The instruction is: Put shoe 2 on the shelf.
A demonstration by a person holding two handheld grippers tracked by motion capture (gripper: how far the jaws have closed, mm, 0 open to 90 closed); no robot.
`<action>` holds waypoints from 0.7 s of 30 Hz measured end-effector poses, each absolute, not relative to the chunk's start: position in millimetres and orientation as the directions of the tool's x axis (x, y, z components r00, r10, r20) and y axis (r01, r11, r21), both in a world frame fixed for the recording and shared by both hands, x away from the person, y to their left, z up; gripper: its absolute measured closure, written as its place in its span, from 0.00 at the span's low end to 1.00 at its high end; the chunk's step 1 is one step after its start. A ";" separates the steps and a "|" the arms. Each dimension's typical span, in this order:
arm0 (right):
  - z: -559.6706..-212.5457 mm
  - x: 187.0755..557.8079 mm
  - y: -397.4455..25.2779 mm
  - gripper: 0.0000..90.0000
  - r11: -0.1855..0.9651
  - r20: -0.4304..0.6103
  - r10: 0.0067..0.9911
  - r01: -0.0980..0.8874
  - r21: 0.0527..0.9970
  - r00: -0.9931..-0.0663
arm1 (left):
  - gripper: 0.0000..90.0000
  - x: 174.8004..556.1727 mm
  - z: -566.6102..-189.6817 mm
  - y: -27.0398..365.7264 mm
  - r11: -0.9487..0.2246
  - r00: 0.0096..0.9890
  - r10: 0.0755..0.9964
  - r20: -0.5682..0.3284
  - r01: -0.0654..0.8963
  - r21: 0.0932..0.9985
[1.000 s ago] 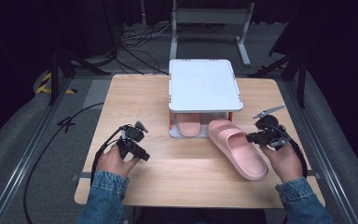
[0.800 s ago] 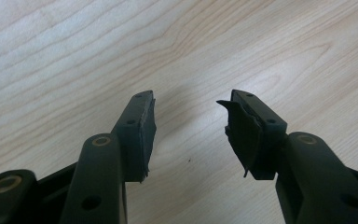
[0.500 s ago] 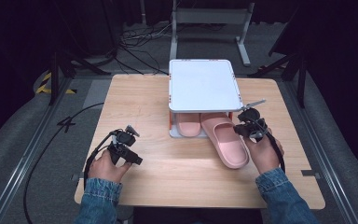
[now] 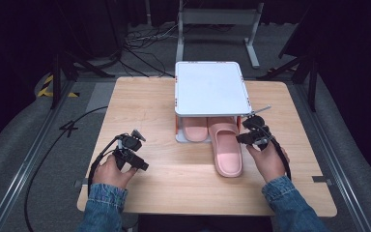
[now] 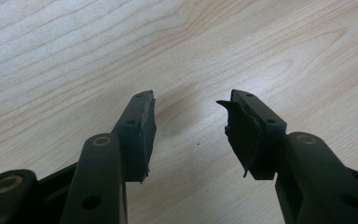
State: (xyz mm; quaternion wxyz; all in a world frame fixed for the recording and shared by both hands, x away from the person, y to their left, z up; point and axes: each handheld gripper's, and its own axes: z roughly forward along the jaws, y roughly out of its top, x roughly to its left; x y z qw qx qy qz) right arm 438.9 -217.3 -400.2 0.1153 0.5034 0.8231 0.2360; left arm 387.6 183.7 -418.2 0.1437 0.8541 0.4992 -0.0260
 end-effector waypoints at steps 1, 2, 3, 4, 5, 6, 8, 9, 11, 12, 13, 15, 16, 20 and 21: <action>-400.9 438.9 -218.4 0.81 0.382 0.051 0.882 0.775 0.503 -0.468 | 0.57 388.1 -418.5 182.8 -0.460 0.501 0.844 -0.190 0.859 0.225; -401.2 438.5 -219.2 0.77 0.381 0.053 0.882 0.774 0.505 -0.469 | 0.58 388.1 -418.5 182.8 -0.460 0.501 0.844 -0.190 0.859 0.225; -401.2 438.5 -219.2 0.77 0.381 0.053 0.882 0.774 0.505 -0.469 | 0.58 388.6 -418.0 182.1 -0.464 0.504 0.843 -0.188 0.858 0.222; -401.0 437.3 -219.7 0.75 0.374 0.059 0.884 0.777 0.506 -0.463 | 0.58 389.0 -418.1 180.7 -0.460 0.502 0.844 -0.189 0.858 0.227; -399.7 435.0 -220.5 0.71 0.375 0.061 0.882 0.775 0.509 -0.467 | 0.58 390.2 -417.5 179.9 -0.468 0.509 0.839 -0.190 0.855 0.225; -398.0 433.1 -221.0 0.69 0.376 0.059 0.882 0.773 0.511 -0.468 | 0.58 390.9 -417.3 179.5 -0.471 0.512 0.837 -0.193 0.853 0.223; -392.6 427.1 -222.4 0.69 0.379 0.051 0.878 0.758 0.530 -0.475 | 0.58 391.7 -417.3 178.7 -0.471 0.512 0.837 -0.192 0.853 0.224; -390.1 424.2 -223.0 0.70 0.382 0.050 0.876 0.754 0.534 -0.480 | 0.57 392.7 -417.1 178.4 -0.475 0.517 0.833 -0.196 0.851 0.224; -382.6 413.3 -223.6 0.73 0.393 0.047 0.869 0.746 0.538 -0.492 | 0.57 394.0 -416.4 176.2 -0.476 0.518 0.834 -0.191 0.850 0.226; -379.6 406.6 -223.6 0.74 0.402 0.051 0.862 0.740 0.539 -0.505 | 0.58 395.1 -415.2 175.1 -0.484 0.526 0.829 -0.188 0.845 0.228; -379.6 406.6 -223.6 0.74 0.402 0.051 0.862 0.740 0.539 -0.505 | 0.57 395.1 -415.2 175.1 -0.484 0.526 0.829 -0.188 0.845 0.228; -379.3 381.8 -218.6 0.76 0.461 0.059 0.823 0.726 0.510 -0.565 | 0.57 397.0 -414.8 172.1 -0.487 0.529 0.828 -0.188 0.843 0.228; -380.6 376.7 -217.7 0.76 0.471 0.062 0.818 0.727 0.500 -0.572 | 0.58 398.2 -415.1 171.6 -0.494 0.535 0.822 -0.195 0.840 0.223; -395.7 357.3 -215.7 0.81 0.529 0.069 0.796 0.746 0.405 -0.602 | 0.57 399.6 -414.3 169.3 -0.504 0.546 0.817 -0.187 0.833 0.227; -399.4 354.8 -215.7 0.82 0.535 0.073 0.795 0.752 0.385 -0.603 | 0.58 399.5 -413.8 168.9 -0.502 0.543 0.817 -0.194 0.835 0.227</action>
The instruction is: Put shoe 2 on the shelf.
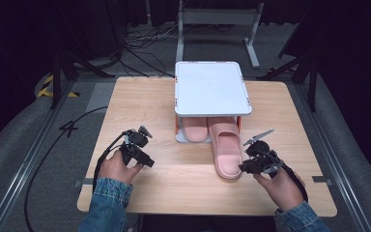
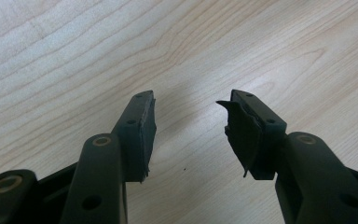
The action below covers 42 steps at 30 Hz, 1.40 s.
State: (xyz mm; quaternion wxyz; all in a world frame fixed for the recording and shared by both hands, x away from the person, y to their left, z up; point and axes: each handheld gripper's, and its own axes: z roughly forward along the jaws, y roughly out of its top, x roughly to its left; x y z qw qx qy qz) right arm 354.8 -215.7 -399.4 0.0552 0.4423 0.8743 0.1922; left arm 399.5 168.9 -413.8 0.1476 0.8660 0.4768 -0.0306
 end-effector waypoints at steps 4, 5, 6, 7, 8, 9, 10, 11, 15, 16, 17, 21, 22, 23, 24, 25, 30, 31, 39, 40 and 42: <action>-418.0 344.2 -212.7 0.83 0.578 0.081 0.780 0.763 0.288 -0.621 | 0.58 399.7 -414.0 168.7 -0.500 0.541 0.818 -0.194 0.837 0.224; -420.1 343.1 -212.0 0.84 0.584 0.083 0.777 0.763 0.275 -0.624 | 0.58 399.7 -414.0 168.8 -0.501 0.541 0.819 -0.193 0.837 0.220; -422.5 341.7 -210.7 0.84 0.588 0.087 0.775 0.764 0.264 -0.626 | 0.58 399.5 -414.1 169.0 -0.501 0.542 0.818 -0.194 0.836 0.222; -425.4 340.2 -208.6 0.84 0.598 0.087 0.769 0.760 0.254 -0.634 | 0.57 399.1 -414.0 168.9 -0.498 0.539 0.820 -0.193 0.838 0.223; -428.0 339.1 -206.2 0.84 0.607 0.087 0.763 0.756 0.245 -0.640 | 0.57 399.1 -414.0 168.9 -0.498 0.539 0.820 -0.193 0.838 0.223; -428.0 339.1 -206.2 0.84 0.607 0.087 0.763 0.756 0.245 -0.640 | 0.57 398.8 -414.0 169.1 -0.496 0.537 0.821 -0.194 0.839 0.224; -430.7 338.0 -203.2 0.84 0.614 0.089 0.758 0.752 0.238 -0.647 | 0.57 398.6 -414.1 169.7 -0.497 0.537 0.821 -0.193 0.839 0.222; -436.4 337.8 -198.0 0.85 0.627 0.096 0.747 0.744 0.230 -0.658 | 0.57 398.4 -414.3 170.7 -0.501 0.541 0.819 -0.192 0.837 0.219; -440.9 339.9 -190.8 0.89 0.632 0.124 0.733 0.737 0.238 -0.669 | 0.58 396.6 -415.5 172.0 -0.493 0.534 0.824 -0.191 0.841 0.223; -441.5 340.8 -189.4 0.90 0.629 0.141 0.730 0.738 0.244 -0.669 | 0.58 396.6 -415.5 172.0 -0.493 0.534 0.824 -0.191 0.841 0.223; -441.5 342.2 -188.0 0.91 0.631 0.144 0.725 0.734 0.251 -0.673 | 0.58 396.0 -415.3 172.7 -0.492 0.533 0.825 -0.191 0.842 0.222; -438.0 348.9 -186.6 0.95 0.623 0.150 0.725 0.733 0.274 -0.672 | 0.58 392.5 -415.5 176.4 -0.478 0.520 0.832 -0.192 0.849 0.227; -437.1 350.6 -186.2 0.95 0.624 0.139 0.725 0.729 0.280 -0.674 | 0.58 392.1 -415.2 177.9 -0.481 0.521 0.832 -0.191 0.848 0.223; -436.2 352.2 -186.0 0.95 0.625 0.128 0.727 0.727 0.284 -0.675 | 0.58 391.6 -415.2 178.8 -0.476 0.517 0.834 -0.191 0.850 0.224; -435.2 353.8 -185.7 0.95 0.624 0.120 0.729 0.727 0.288 -0.674 | 0.58 391.1 -415.1 179.8 -0.475 0.516 0.834 -0.192 0.851 0.224; -434.1 355.8 -185.8 0.95 0.625 0.115 0.727 0.722 0.298 -0.677 | 0.58 390.6 -415.3 180.2 -0.469 0.510 0.839 -0.191 0.854 0.226; -426.0 367.0 -184.3 0.96 0.613 0.085 0.733 0.709 0.347 -0.675 | 0.58 390.8 -418.2 179.7 -0.467 0.507 0.841 -0.191 0.857 0.218; -425.2 370.0 -183.4 0.96 0.614 0.071 0.735 0.706 0.352 -0.675 | 0.58 390.9 -418.5 179.4 -0.469 0.508 0.841 -0.188 0.856 0.218; -424.0 396.0 -177.5 0.97 0.615 0.040 0.739 0.697 0.369 -0.673 | 0.58 391.7 -418.1 181.1 -0.464 0.505 0.840 -0.197 0.858 0.221; -424.0 397.5 -177.1 0.97 0.615 0.036 0.738 0.694 0.375 -0.674 | 0.58 392.0 -418.2 181.2 -0.467 0.508 0.839 -0.195 0.856 0.221; -425.0 402.1 -176.6 0.99 0.611 0.038 0.739 0.693 0.382 -0.672 | 0.58 392.4 -418.2 181.1 -0.471 0.512 0.837 -0.194 0.854 0.220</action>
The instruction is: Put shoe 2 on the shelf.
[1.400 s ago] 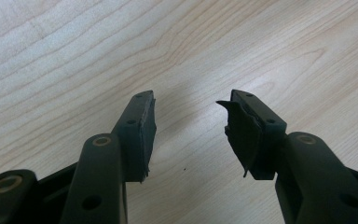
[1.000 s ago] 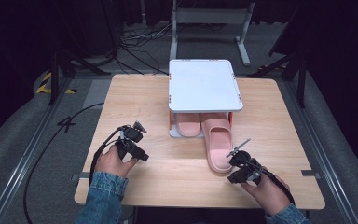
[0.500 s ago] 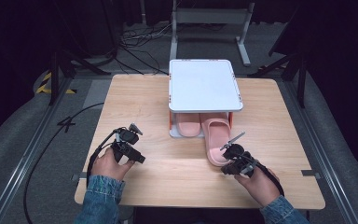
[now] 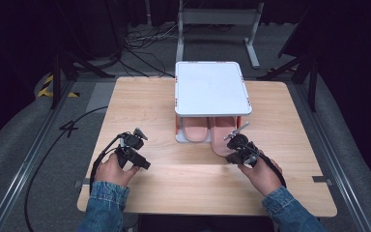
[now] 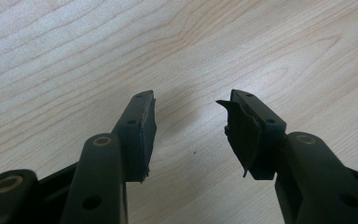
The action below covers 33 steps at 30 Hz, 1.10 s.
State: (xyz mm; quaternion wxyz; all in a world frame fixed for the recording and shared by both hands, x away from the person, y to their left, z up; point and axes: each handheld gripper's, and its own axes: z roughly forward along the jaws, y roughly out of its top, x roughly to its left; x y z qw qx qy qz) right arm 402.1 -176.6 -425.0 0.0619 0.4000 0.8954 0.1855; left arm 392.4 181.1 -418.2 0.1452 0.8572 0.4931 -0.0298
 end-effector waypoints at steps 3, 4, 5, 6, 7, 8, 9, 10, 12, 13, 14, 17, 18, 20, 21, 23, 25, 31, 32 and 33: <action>-425.7 408.1 -175.5 0.99 0.608 0.061 0.731 0.689 0.395 -0.680 | 0.58 392.8 -418.4 180.5 -0.469 0.510 0.838 -0.195 0.855 0.220; -425.6 409.2 -174.7 0.99 0.609 0.061 0.730 0.688 0.396 -0.681 | 0.58 392.8 -418.6 180.5 -0.468 0.509 0.838 -0.196 0.855 0.222; -425.2 410.5 -173.1 0.99 0.610 0.057 0.729 0.686 0.396 -0.682 | 0.58 393.0 -418.4 180.8 -0.470 0.511 0.837 -0.197 0.855 0.221; -425.2 410.5 -173.1 0.99 0.610 0.057 0.729 0.686 0.396 -0.682 | 0.58 393.0 -418.4 180.8 -0.470 0.511 0.837 -0.197 0.855 0.221; -424.9 411.3 -171.8 0.99 0.612 0.050 0.729 0.683 0.398 -0.682 | 0.58 393.0 -418.4 180.9 -0.468 0.510 0.837 -0.197 0.855 0.225; -424.6 411.7 -170.7 0.99 0.614 0.037 0.732 0.681 0.398 -0.681 | 0.58 393.1 -417.8 181.0 -0.469 0.510 0.836 -0.200 0.855 0.221; -424.4 412.3 -170.3 0.99 0.617 0.018 0.733 0.677 0.401 -0.680 | 0.58 393.2 -417.8 181.0 -0.469 0.510 0.836 -0.200 0.855 0.222; -424.7 414.9 -172.0 0.99 0.611 0.008 0.744 0.684 0.399 -0.669 | 0.58 393.2 -418.0 180.9 -0.468 0.510 0.836 -0.200 0.855 0.223; -424.9 416.2 -173.1 0.99 0.606 0.006 0.748 0.687 0.401 -0.664 | 0.58 393.3 -418.6 180.9 -0.467 0.509 0.837 -0.198 0.855 0.224; -425.2 418.1 -174.9 0.99 0.601 0.008 0.752 0.690 0.404 -0.659 | 0.58 393.5 -418.7 181.0 -0.469 0.510 0.837 -0.197 0.855 0.223; -425.4 420.6 -176.9 0.99 0.594 0.018 0.755 0.694 0.407 -0.656 | 0.58 393.7 -418.6 181.0 -0.470 0.511 0.837 -0.198 0.855 0.220; -426.4 425.7 -177.5 0.99 0.586 0.019 0.758 0.693 0.419 -0.652 | 0.58 394.1 -418.9 180.6 -0.468 0.508 0.838 -0.198 0.857 0.217; -426.1 429.8 -174.6 0.99 0.595 -0.002 0.756 0.686 0.419 -0.655 | 0.58 394.2 -419.2 180.1 -0.470 0.510 0.836 -0.200 0.855 0.218; -426.1 433.3 -171.7 0.99 0.598 -0.019 0.758 0.683 0.419 -0.652 | 0.58 394.3 -419.4 179.7 -0.469 0.510 0.837 -0.197 0.856 0.218; -426.5 435.1 -170.6 0.99 0.599 -0.020 0.758 0.683 0.419 -0.652 | 0.58 394.3 -419.5 179.6 -0.469 0.509 0.838 -0.197 0.856 0.218; -427.2 439.4 -168.3 0.99 0.600 -0.023 0.757 0.681 0.420 -0.653 | 0.58 394.4 -419.5 180.1 -0.470 0.510 0.837 -0.196 0.855 0.217; -427.5 441.0 -167.2 0.99 0.597 -0.019 0.758 0.681 0.423 -0.653 | 0.58 394.5 -419.3 180.6 -0.470 0.510 0.838 -0.196 0.856 0.218; -431.2 447.7 -167.3 0.99 0.595 -0.034 0.757 0.667 0.449 -0.652 | 0.58 394.7 -419.4 181.3 -0.472 0.513 0.836 -0.196 0.854 0.219; -431.2 447.7 -167.3 0.99 0.595 -0.034 0.757 0.667 0.449 -0.652 | 0.58 394.9 -419.1 181.3 -0.474 0.514 0.835 -0.196 0.853 0.218; -431.6 447.7 -167.3 1.00 0.596 -0.037 0.756 0.664 0.452 -0.653 | 0.58 394.8 -419.2 180.9 -0.471 0.512 0.837 -0.195 0.854 0.220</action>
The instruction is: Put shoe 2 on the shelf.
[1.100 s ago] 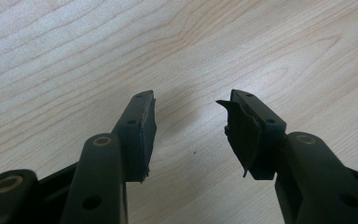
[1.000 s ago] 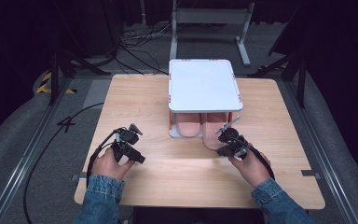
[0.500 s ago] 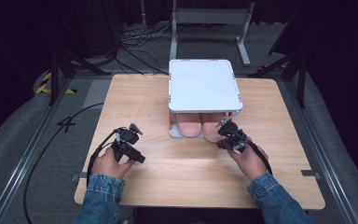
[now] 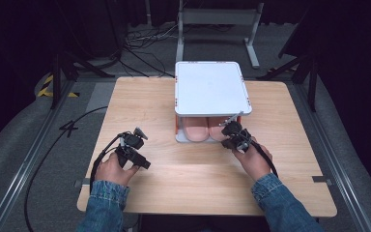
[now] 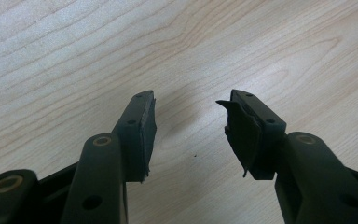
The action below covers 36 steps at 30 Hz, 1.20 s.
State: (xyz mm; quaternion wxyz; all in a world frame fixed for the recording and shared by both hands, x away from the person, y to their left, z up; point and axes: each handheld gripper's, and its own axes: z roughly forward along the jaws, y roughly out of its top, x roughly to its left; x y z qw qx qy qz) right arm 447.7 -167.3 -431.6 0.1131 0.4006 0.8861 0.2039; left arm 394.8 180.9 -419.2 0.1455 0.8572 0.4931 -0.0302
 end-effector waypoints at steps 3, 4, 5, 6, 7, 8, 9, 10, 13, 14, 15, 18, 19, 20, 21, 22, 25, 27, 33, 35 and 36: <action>-433.0 447.6 -166.6 1.00 0.595 -0.042 0.756 0.659 0.461 -0.653 | 0.58 395.1 -419.6 180.4 -0.471 0.511 0.837 -0.198 0.855 0.216; -432.8 447.2 -166.7 0.98 0.593 -0.041 0.758 0.660 0.462 -0.651 | 0.58 395.0 -419.4 180.2 -0.471 0.511 0.837 -0.195 0.855 0.218; -432.8 447.2 -166.7 0.98 0.593 -0.041 0.758 0.660 0.462 -0.651 | 0.58 395.0 -419.4 180.2 -0.471 0.511 0.837 -0.195 0.855 0.218; -432.0 446.5 -166.9 0.93 0.592 -0.033 0.755 0.659 0.464 -0.655 | 0.58 394.8 -419.3 180.3 -0.471 0.512 0.836 -0.197 0.854 0.221; -430.7 444.8 -166.8 0.88 0.588 -0.018 0.753 0.660 0.467 -0.658 | 0.58 394.8 -419.0 180.6 -0.472 0.513 0.835 -0.200 0.854 0.220; -425.4 437.9 -167.6 0.86 0.591 -0.009 0.745 0.654 0.472 -0.667 | 0.57 394.4 -418.4 181.4 -0.469 0.511 0.836 -0.200 0.855 0.222; -422.6 434.7 -168.7 0.85 0.597 -0.015 0.740 0.646 0.476 -0.673 | 0.57 393.9 -418.2 181.8 -0.464 0.508 0.838 -0.201 0.856 0.229; -418.0 429.9 -171.1 0.82 0.598 -0.017 0.736 0.639 0.483 -0.676 | 0.57 393.4 -417.6 182.2 -0.463 0.507 0.839 -0.196 0.856 0.231; -408.0 421.3 -179.4 0.78 0.586 -0.006 0.733 0.627 0.513 -0.680 | 0.56 391.3 -415.1 183.3 -0.468 0.514 0.833 -0.202 0.852 0.236; -399.6 415.8 -187.9 0.74 0.573 0.003 0.733 0.620 0.536 -0.680 | 0.56 389.8 -413.8 183.4 -0.464 0.513 0.836 -0.197 0.851 0.245; -393.1 411.9 -195.9 0.70 0.560 0.020 0.729 0.612 0.558 -0.684 | 0.56 388.5 -412.4 183.9 -0.462 0.514 0.832 -0.207 0.850 0.251; -373.8 401.2 -221.1 0.64 0.532 0.039 0.732 0.607 0.590 -0.680 | 0.55 384.5 -406.6 184.8 -0.460 0.518 0.833 -0.194 0.844 0.276; -369.1 398.3 -228.2 0.63 0.527 0.035 0.738 0.608 0.594 -0.674 | 0.54 383.3 -405.1 185.2 -0.462 0.521 0.832 -0.190 0.841 0.280; -365.1 396.0 -235.6 0.63 0.525 0.036 0.739 0.609 0.595 -0.672 | 0.54 382.7 -403.6 186.2 -0.469 0.526 0.829 -0.189 0.838 0.280; -362.0 393.9 -242.5 0.61 0.520 0.035 0.745 0.612 0.596 -0.666 | 0.54 381.5 -402.6 186.8 -0.467 0.527 0.828 -0.189 0.837 0.286; -359.1 392.7 -251.6 0.60 0.518 0.030 0.749 0.614 0.596 -0.662 | 0.53 381.0 -401.1 187.9 -0.473 0.532 0.827 -0.181 0.833 0.288; -354.9 391.4 -274.8 0.55 0.508 0.014 0.765 0.617 0.601 -0.644 | 0.52 381.6 -398.7 191.3 -0.479 0.540 0.823 -0.174 0.826 0.299; -354.1 390.8 -289.5 0.53 0.499 0.009 0.776 0.622 0.603 -0.631 | 0.50 382.7 -398.3 192.7 -0.484 0.545 0.822 -0.164 0.821 0.302; -354.1 381.3 -337.1 0.44 0.485 -0.023 0.793 0.608 0.629 -0.608 | 0.51 385.8 -396.2 200.3 -0.502 0.567 0.814 -0.130 0.797 0.335; -354.7 378.0 -351.8 0.42 0.453 -0.001 0.811 0.627 0.634 -0.585 | 0.50 387.1 -395.1 203.7 -0.491 0.566 0.811 -0.152 0.798 0.351; -355.4 376.3 -359.9 0.42 0.437 0.009 0.819 0.632 0.640 -0.574 | 0.50 387.6 -394.3 205.7 -0.488 0.564 0.812 -0.149 0.797 0.356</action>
